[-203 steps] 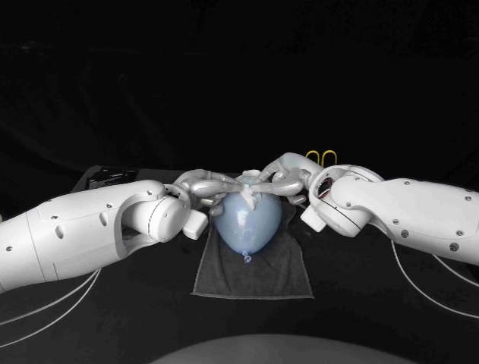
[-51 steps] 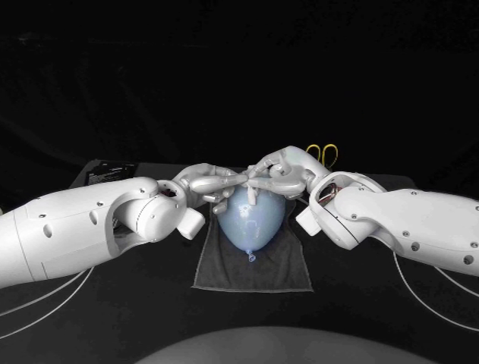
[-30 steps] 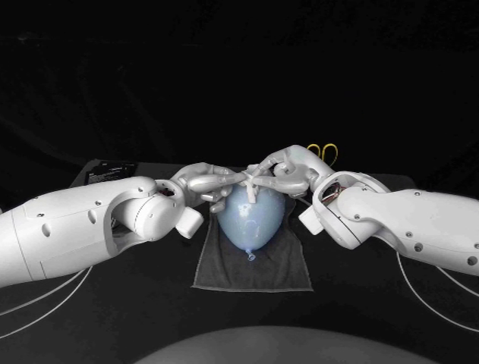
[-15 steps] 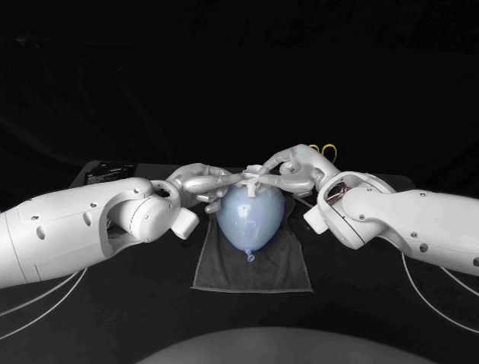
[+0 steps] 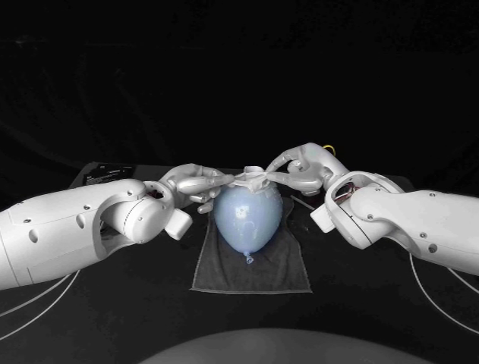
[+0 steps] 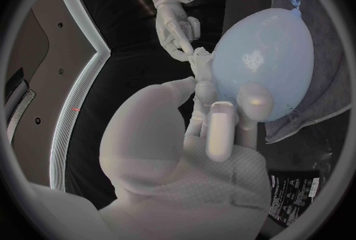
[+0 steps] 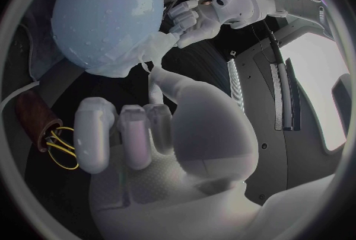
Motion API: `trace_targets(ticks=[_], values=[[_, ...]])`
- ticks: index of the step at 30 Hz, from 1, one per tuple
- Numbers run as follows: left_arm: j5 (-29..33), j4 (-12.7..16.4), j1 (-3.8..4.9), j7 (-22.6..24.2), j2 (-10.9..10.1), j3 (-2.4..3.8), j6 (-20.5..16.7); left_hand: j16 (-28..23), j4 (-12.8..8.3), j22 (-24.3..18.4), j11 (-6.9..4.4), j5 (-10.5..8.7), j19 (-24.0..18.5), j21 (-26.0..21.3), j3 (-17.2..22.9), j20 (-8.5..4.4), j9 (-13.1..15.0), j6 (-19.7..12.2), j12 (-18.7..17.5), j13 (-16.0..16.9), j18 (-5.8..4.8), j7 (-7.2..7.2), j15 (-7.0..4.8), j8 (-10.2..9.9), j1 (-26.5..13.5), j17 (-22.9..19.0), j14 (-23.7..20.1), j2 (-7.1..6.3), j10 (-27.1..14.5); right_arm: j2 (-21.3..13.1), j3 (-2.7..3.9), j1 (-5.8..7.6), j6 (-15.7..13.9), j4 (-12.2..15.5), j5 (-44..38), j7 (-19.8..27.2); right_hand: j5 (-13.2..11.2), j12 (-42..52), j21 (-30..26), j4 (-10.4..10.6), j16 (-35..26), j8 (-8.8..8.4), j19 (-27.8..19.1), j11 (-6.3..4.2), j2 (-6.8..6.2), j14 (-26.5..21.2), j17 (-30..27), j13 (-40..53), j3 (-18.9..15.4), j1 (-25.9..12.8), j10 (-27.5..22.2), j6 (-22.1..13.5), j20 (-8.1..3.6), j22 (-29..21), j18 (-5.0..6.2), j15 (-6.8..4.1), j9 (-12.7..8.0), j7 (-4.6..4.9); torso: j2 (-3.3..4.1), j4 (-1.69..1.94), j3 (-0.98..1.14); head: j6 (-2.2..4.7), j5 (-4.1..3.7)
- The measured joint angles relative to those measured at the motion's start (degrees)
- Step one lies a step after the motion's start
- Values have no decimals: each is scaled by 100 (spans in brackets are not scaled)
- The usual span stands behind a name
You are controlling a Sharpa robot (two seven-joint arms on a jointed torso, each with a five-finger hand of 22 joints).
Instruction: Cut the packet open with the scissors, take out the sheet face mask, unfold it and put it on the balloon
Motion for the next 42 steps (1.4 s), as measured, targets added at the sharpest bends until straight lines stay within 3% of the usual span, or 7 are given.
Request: trace_targets(ticks=[6, 7, 8, 27, 42], values=[[-35, -1, 0, -10, -15, 0, -9, 0, 24, 12, -1, 0, 0, 21, 25, 0, 0, 0, 0, 0, 0, 0, 0, -1, -6, 0, 0, -5, 1, -96, 9, 0, -39, 20, 6, 10, -9, 0, 0, 10, 20, 11, -4, 0, 0, 0, -1, 2, 9, 0, 0, 6, -11, -3, -1, 0, 0, -8, 0, -3, 1, 5, -1], [-38, -1, 0, -11, -18, 0, -11, 0, -40, 16, -1, -2, 0, 21, 89, 0, 0, 0, 0, 6, 0, 0, 0, -1, -24, 0, 0, -24, 1, -110, 9, 0, -42, 22, 6, 11, -11, 0, 0, 12, 20, 12, 1, 0, -1, 0, 0, 2, 12, 0, 0, 6, -16, -3, -1, 0, 0, -9, 0, -3, 1, 6, -2], [-41, -1, 0, -13, -22, 0, -12, 0, -287, 17, -1, -14, 0, 21, 336, 0, 1, 1, -1, 14, 0, 0, 1, -2, -63, 0, 0, -61, 2, -125, 9, 0, -46, 24, 7, 12, -12, 0, 0, 16, 20, 13, 6, 0, -1, 0, 0, 2, 15, 0, 0, 5, -21, -3, -2, 0, 0, -10, 0, -3, 1, 6, -3], [-72, 63, 0, -67, -106, 0, 69, -1, -261, 45, 9, 11, 40, 44, 373, 1, 29, 41, -1, 59, 0, 0, 1, 11, -145, 0, 0, -143, 32, -393, 13, 0, -30, 208, 26, -33, 5, -13, 27, -7, 15, 40, 4, 1, -33, 0, 4, -3, 39, -31, -1, -9, -21, 2, -4, 0, 1, -21, -3, -2, -3, 23, -46], [-171, 162, -10, -87, -147, -1, 535, -1, -278, 14, 9, 9, 39, 44, 421, 1, 29, 40, -2, 49, 1, 0, 2, 11, -159, 0, 0, -156, 33, -498, -4, -19, 213, 440, 37, -226, 0, -149, -177, -54, 20, 91, 2, 2, -51, 0, 0, 2, 120, -70, -2, -36, -20, -1, -5, 0, 2, -24, -3, 1, -4, 37, -73]])
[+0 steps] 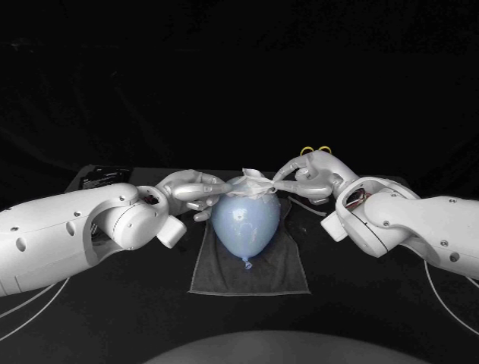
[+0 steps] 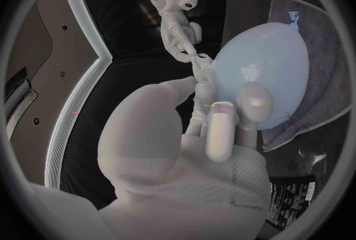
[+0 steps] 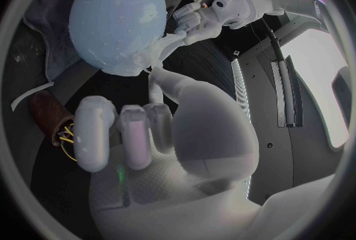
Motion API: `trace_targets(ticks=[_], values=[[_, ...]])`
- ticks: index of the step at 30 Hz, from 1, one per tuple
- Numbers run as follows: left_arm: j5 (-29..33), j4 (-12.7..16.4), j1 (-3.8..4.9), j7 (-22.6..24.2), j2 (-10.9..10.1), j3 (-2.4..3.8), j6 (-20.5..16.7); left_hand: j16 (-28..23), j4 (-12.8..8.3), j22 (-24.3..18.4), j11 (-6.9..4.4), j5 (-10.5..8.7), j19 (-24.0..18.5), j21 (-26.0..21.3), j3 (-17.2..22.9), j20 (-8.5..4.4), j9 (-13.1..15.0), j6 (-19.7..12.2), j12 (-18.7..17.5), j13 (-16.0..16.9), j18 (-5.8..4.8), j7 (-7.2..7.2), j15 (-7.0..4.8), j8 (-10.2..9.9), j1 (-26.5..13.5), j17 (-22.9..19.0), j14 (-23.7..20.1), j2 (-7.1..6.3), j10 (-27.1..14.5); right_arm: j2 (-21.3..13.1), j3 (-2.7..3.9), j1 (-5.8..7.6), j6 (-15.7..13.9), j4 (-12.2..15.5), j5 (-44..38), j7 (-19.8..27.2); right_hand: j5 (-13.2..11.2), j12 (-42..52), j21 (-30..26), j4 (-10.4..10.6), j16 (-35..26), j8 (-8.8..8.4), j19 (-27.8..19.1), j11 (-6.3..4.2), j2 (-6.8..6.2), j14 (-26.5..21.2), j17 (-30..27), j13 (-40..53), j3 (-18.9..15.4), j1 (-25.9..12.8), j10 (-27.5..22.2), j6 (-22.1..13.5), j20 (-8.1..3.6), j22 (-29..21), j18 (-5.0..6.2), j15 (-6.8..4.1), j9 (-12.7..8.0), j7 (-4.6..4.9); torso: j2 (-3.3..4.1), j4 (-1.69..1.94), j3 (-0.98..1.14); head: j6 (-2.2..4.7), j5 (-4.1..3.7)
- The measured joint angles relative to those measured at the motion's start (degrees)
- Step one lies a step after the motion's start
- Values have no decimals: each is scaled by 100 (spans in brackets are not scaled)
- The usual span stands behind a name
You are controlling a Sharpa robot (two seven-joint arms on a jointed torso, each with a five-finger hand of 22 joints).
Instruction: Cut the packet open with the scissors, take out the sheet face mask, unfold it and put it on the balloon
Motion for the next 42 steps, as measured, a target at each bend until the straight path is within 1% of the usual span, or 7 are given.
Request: trace_targets(ticks=[4, 7, 13, 18, 31, 37, 42], values=[[-119, 18, -3, -3, 0, 0, 95, 0, -1, -18, 0, 0, 0, 0, 1, 0, 0, 0, 0, -35, 0, 0, 0, 0, 0, 0, 0, 0, 0, 15, -8, -15, 6, -11, 0, -30, -1, -241, -122, 16, 0, 145, 0, 8, 13, 0, 0, 0, 33, -63, -9, -128, 0, -2, 0, 0, 1, 42, 0, 0, 0, 4, -2], [-246, 25, -7, -5, 3, 0, 137, 0, -4, -19, 0, -1, 0, 0, 4, 0, 0, 0, -28, -61, 0, 0, 0, 0, 0, 0, 0, 0, 1, 30, -13, -33, -3, -40, 0, -34, 5, -550, -285, 51, -1, 132, -1, 72, -58, 0, 0, 0, -41, -268, -73, -422, 0, -2, -1, 0, 457, 132, 1, 0, 0, 12, -3], [-415, 15, -9, -6, 9, -1, 133, 0, 12, -19, 1, -2, 0, -1, 20, 0, 0, -1, -60, -100, 0, 0, 0, 0, 0, 0, 0, 0, 2, 64, -19, -51, -4, -98, -3, -28, 38, -1124, -623, 221, -16, -522, -47, 362, -572, 111, 1, -2, -654, -636, -527, -1089, 182, -1, 45, 172, 216, 472, 6, 0, -1, 15, -4], [-467, 5, -10, -5, 30, -1, 106, 0, 12, -20, 1, -9, -1, -1, 20, 0, 0, -1, -61, -101, 0, 0, 0, -1, 0, 0, 0, 0, 2, 100, -20, -55, 29, -125, -106, -27, 38, -1320, -789, 320, -42, -783, -119, 490, -756, 109, 3, -108, -1045, -660, -754, -1351, 291, 0, 96, 259, 110, 595, 6, 0, 3, 13, -4], [-487, 0, -10, 3, 58, -1, 38, -1, 12, -21, 4, -2, -1, -1, 20, 0, 53, -1, -62, -105, 0, 0, 1, -22, -1, 0, 0, 0, -1, 256, -10, 18, 71, -216, -603, -5, 38, -1220, -769, 434, -70, -815, -92, 519, -754, 89, 4, -63, -1327, -659, -778, -1375, 359, 2, 95, 281, 80, 618, 7, 4, 6, -6, 24], [-484, -5, -10, 4, 76, -1, 22, -1, 12, -22, 5, -2, -1, -2, 20, 0, 87, -2, -64, -106, 0, 0, 1, -33, -1, 0, -1, 0, -1, 465, -6, 61, 98, -319, -845, 9, 38, -726, -456, 522, -15, -815, -34, 448, -526, 89, 3, 3, -1442, -431, -361, -1011, 389, 1, 94, 281, 50, 544, 6, 4, 4, -9, 19], [-482, -4, -10, 5, 90, -1, 19, -1, 12, -23, 5, -2, -1, -2, 20, 0, 88, -2, -65, -107, 0, 0, 1, -45, -1, 0, -1, -1, -2, 647, -6, 81, 168, -509, -1142, 12, 38, -380, -186, 539, 0, -833, -4, 403, -459, 91, 0, 4, -1505, -364, -89, -746, 359, -1, 93, 278, -7, 480, 5, 4, -1, -9, 7]])
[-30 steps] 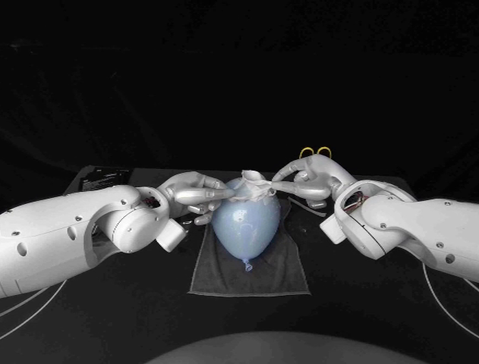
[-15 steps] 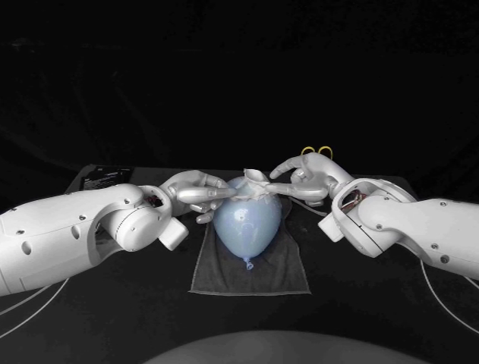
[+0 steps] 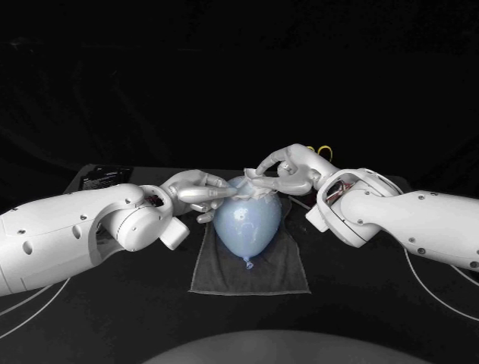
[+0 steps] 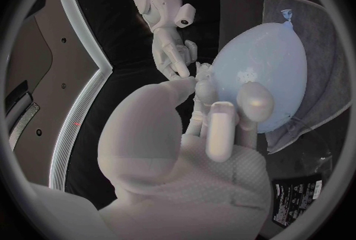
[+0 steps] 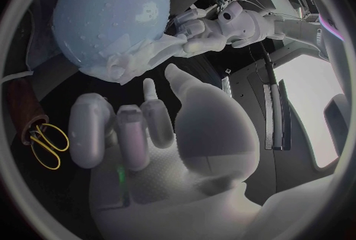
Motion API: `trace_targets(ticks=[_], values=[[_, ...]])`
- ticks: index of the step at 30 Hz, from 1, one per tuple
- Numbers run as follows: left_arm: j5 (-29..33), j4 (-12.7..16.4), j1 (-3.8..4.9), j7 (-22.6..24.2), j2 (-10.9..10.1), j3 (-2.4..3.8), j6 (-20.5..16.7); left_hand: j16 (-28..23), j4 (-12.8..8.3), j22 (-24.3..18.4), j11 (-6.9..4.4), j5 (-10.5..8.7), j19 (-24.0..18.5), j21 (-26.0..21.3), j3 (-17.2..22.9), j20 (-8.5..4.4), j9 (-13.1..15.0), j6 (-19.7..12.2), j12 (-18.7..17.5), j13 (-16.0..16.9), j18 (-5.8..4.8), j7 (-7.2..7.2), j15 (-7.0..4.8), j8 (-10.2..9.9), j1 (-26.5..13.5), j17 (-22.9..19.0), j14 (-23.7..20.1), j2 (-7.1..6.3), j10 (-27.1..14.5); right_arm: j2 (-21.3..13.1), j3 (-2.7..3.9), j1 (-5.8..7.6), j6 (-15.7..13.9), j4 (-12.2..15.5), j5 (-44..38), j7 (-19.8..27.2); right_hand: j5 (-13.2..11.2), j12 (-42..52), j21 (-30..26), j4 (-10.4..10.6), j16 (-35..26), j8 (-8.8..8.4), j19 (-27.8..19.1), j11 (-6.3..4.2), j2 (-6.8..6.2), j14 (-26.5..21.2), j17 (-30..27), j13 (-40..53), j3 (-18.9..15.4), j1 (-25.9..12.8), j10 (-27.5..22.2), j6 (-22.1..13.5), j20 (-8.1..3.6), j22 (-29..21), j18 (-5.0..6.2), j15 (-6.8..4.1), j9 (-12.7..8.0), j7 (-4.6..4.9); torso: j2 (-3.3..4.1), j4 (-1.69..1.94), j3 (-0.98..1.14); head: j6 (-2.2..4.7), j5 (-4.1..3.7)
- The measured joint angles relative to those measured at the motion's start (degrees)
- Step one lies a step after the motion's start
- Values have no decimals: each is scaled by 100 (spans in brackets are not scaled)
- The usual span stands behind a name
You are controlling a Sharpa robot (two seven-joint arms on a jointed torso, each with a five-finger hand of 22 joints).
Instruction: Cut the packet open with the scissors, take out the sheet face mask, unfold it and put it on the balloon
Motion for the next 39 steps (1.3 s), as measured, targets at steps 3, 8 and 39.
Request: trace_targets(ticks=[3, 8, 39], values=[[1, 3, 0, 0, 2, 0, 0, 0, 0, 0, 0, 0, 0, 0, 0, 0, 2, 0, 0, -1, 0, 0, 0, -2, 0, 0, 0, 0, 0, 91, 1, 10, 68, -115, -178, -14, 0, 116, 89, 17, 0, -15, 0, -26, 28, -10, 0, 0, -17, 28, 63, 135, 0, -2, 0, -11, -26, -29, 0, 1, -3, 0, -2], [2, 4, 0, 0, 9, 0, -1, 0, 0, -1, 1, 0, 0, -2, 0, 0, 33, -1, 0, -2, 0, 0, 0, 16, -1, 0, 0, -1, -1, 211, 1, 15, 206, -244, -472, -112, 0, 185, 196, 24, 0, -37, 16, -46, 81, -23, 0, -1, -24, 81, 84, 282, -45, -1, -1, -24, -53, -75, 1, 0, -3, -2, 1], [3, 15, 0, -6, 20, -1, 4, 0, 15, -1, 5, -12, 0, -3, 16, 0, 40, -1, -1, 19, 0, 0, 0, 16, -61, 0, 0, -61, 12, 452, 0, 18, 319, -520, -1102, -807, -4, 422, 401, -174, 0, 54, 12, -263, 576, -74, 2, -4, 398, 666, 75, 835, -204, 2, -8, -181, -80, -342, -2, -4, 1, -9, -8]])
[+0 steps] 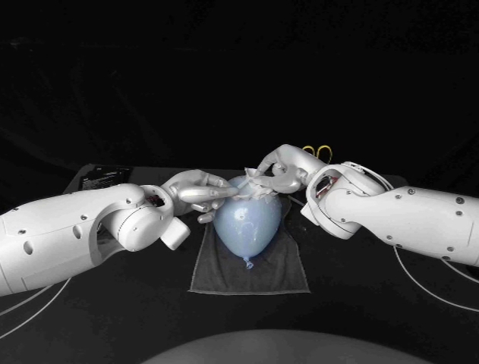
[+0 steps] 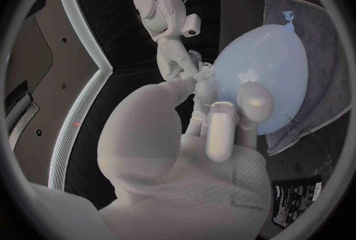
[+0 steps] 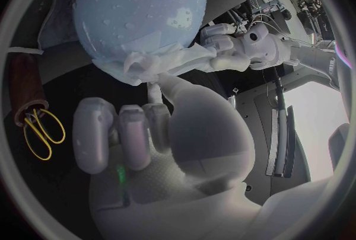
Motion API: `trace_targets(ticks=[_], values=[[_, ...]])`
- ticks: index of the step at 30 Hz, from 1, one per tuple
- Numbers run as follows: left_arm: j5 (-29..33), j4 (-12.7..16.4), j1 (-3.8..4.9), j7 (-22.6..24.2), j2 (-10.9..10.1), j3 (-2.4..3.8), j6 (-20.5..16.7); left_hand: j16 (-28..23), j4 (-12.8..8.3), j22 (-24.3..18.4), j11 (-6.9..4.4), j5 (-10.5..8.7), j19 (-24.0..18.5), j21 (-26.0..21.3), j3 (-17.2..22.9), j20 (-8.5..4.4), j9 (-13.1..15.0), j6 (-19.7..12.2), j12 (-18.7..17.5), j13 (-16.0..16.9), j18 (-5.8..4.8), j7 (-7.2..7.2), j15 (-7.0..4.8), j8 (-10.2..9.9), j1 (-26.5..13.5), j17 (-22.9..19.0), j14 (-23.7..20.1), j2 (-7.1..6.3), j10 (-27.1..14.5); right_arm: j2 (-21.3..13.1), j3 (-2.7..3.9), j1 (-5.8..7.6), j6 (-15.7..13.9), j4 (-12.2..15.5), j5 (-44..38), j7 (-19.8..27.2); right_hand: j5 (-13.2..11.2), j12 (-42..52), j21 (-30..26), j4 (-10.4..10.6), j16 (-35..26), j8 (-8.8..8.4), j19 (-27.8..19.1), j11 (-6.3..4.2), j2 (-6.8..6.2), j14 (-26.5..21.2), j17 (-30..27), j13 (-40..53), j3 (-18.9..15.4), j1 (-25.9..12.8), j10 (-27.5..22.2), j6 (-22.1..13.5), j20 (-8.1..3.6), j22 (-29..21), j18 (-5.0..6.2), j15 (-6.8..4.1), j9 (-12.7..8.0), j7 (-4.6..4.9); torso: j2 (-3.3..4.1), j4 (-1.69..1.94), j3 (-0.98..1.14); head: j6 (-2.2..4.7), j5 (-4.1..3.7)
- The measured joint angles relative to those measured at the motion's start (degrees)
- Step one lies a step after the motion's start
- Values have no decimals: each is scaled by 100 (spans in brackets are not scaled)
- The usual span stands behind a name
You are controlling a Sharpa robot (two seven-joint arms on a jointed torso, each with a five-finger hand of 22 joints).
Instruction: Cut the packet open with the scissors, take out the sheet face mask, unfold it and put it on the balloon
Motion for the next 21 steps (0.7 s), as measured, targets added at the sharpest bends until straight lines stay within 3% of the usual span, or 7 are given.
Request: trace_targets(ticks=[4, 10, 21], values=[[0, 1, 0, 0, 0, 0, 0, 0, 0, 0, -6, -1, 0, 0, 0, 0, 1, 0, 0, 0, 0, 0, 0, -2, 0, 0, 0, 0, 7, 1, 0, 0, 5, 14, -69, -12, -24, 231, 86, -237, -1, 179, -4, -50, 2, -17, -2, 0, 271, 96, 10, 94, -74, -2, -6, -18, 47, -25, -1, 1, 0, 2, -8], [2, 1, 0, -1, -1, 0, -1, 0, 0, 0, -5, 12, 0, 0, 0, 0, 2, 0, 0, 0, 0, 0, 0, -3, -7, 0, 0, -7, 7, -20, 0, 0, -16, 75, -145, -1, -46, 331, 105, -361, -4, 335, -4, -67, 0, -37, -2, -2, 533, 95, -7, 117, -75, -3, -37, -38, 47, -35, 0, 0, 3, -1, -13], [7, -9, 0, -1, -16, 0, -5, 0, 0, -1, -5, 12, 0, 0, 0, 0, 85, 0, 0, -2, 0, 0, 0, -14, -13, 0, 0, -13, 7, -187, -1, -2, -416, 151, 19, 132, -57, 339, 128, -388, -2, 445, -5, -87, -66, -37, 1, -4, 671, -1, 12, 123, -75, 0, -39, -38, 47, -43, 0, -2, 7, 2, -11]])
